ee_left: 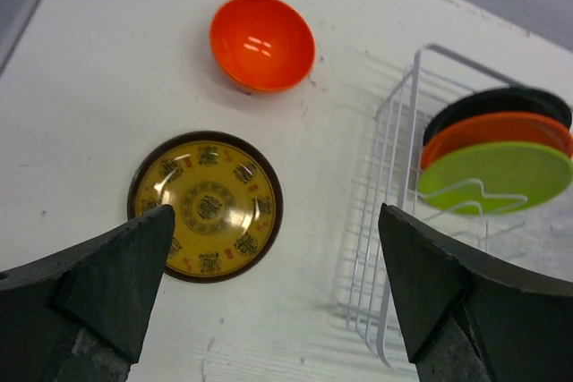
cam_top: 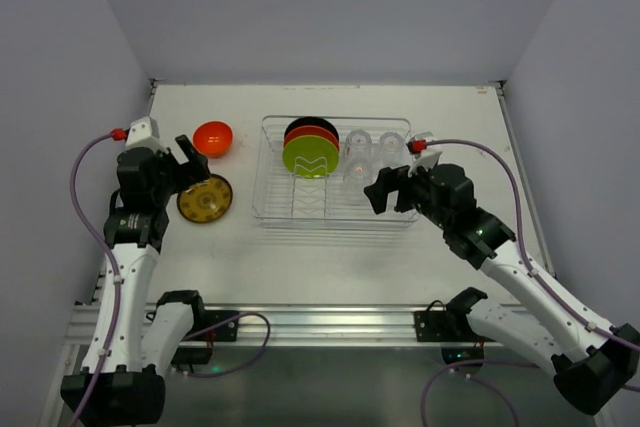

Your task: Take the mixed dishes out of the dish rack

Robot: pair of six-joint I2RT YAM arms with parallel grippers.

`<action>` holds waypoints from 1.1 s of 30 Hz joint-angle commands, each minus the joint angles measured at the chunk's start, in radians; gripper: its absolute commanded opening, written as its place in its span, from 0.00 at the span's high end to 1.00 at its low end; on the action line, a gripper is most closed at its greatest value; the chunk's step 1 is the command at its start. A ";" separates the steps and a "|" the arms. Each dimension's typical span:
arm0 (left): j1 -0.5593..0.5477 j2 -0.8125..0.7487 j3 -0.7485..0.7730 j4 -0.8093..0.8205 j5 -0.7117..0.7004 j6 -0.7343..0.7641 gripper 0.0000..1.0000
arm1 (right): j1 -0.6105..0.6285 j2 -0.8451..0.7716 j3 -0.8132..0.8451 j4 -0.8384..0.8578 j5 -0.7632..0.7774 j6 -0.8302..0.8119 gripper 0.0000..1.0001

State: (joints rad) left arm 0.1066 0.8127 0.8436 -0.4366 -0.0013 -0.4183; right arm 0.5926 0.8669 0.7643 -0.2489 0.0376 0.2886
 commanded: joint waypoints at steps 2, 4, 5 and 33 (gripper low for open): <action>-0.088 0.003 -0.009 -0.038 -0.075 0.133 0.00 | -0.005 -0.052 -0.002 0.037 0.073 -0.009 0.01; -0.093 -0.018 -0.034 0.004 -0.039 0.142 0.00 | -0.004 -0.071 0.001 0.017 0.123 0.004 0.01; -0.091 -0.023 -0.037 0.010 -0.039 0.142 0.00 | -0.005 -0.077 0.004 0.010 0.143 0.024 0.01; -0.225 -0.059 -0.051 -0.091 -0.264 0.069 0.00 | -0.004 -0.194 -0.133 0.363 -0.031 -0.003 0.01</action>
State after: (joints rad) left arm -0.1139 0.7773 0.7635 -0.5198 -0.2214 -0.3382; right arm 0.5880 0.5934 0.6182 -0.1593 0.1505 0.3233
